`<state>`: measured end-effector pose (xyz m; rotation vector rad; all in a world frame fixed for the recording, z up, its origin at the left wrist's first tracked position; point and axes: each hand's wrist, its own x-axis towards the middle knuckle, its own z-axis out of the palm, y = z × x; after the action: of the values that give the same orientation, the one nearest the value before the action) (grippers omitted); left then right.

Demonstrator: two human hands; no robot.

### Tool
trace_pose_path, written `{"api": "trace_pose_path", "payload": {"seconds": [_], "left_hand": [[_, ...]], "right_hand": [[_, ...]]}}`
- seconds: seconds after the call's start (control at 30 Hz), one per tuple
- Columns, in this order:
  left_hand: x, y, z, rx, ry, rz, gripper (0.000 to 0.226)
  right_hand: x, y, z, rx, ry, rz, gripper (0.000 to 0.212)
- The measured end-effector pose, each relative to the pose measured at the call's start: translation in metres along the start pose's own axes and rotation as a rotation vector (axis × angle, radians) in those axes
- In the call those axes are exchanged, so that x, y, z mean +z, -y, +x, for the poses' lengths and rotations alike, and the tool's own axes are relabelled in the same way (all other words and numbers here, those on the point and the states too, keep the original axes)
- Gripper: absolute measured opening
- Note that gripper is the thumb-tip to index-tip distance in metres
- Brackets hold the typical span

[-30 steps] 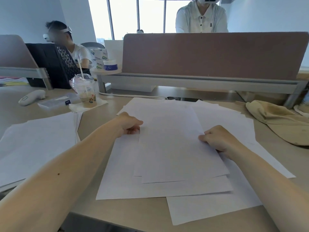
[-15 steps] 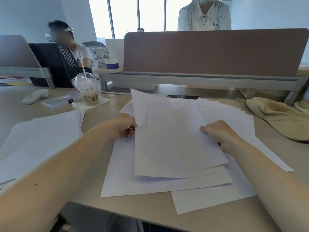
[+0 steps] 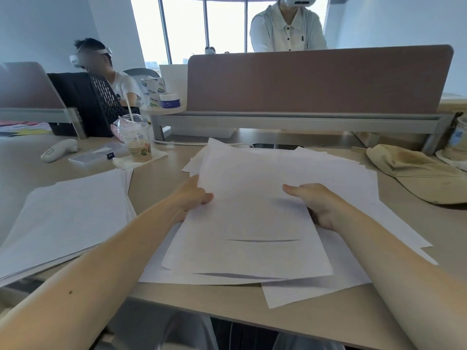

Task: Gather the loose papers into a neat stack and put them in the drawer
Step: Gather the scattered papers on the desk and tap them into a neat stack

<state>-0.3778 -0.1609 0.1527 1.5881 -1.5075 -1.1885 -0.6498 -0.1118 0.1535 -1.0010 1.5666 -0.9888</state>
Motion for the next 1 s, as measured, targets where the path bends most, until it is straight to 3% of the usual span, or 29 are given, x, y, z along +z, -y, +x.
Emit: {"api": "trace_pose_path", "payload": {"seconds": [0.1, 0.17, 0.27, 0.37, 0.43, 0.57, 0.67, 0.87, 1.0], "left_hand": [[-0.015, 0.000, 0.002, -0.014, -0.024, 0.054, 0.048], [-0.020, -0.002, 0.001, 0.029, -0.053, 0.114, 0.046], [-0.026, -0.006, -0.001, 0.091, -0.072, 0.188, 0.039], [-0.035, -0.007, -0.007, 0.096, 0.033, 0.209, 0.021], [-0.040, -0.007, -0.008, 0.078, 0.144, 0.251, 0.018], [-0.034, -0.008, -0.001, 0.086, 0.249, 0.497, 0.016], [-0.026, -0.014, 0.008, 0.135, 0.295, 0.645, 0.018], [-0.032, -0.027, 0.025, 0.085, 0.404, 0.675, 0.021], [-0.011, -0.043, 0.039, 0.159, 0.393, 0.767, 0.034]], "right_hand": [[-0.016, -0.004, -0.005, 0.111, 0.135, 0.065, 0.020], [-0.022, -0.008, -0.005, 0.124, 0.152, 0.053, 0.012], [-0.028, -0.009, 0.001, 0.077, 0.011, -0.048, 0.035], [-0.033, -0.006, 0.006, 0.008, -0.126, -0.113, 0.039], [-0.038, -0.005, 0.011, -0.013, -0.103, -0.088, 0.038], [-0.045, -0.001, 0.014, -0.045, 0.021, -0.099, 0.015], [-0.050, 0.004, 0.018, -0.096, 0.098, -0.102, 0.021], [-0.076, 0.008, 0.041, -0.125, 0.124, -0.113, 0.023], [-0.078, 0.014, 0.062, -0.097, 0.180, -0.148, 0.021]]}}
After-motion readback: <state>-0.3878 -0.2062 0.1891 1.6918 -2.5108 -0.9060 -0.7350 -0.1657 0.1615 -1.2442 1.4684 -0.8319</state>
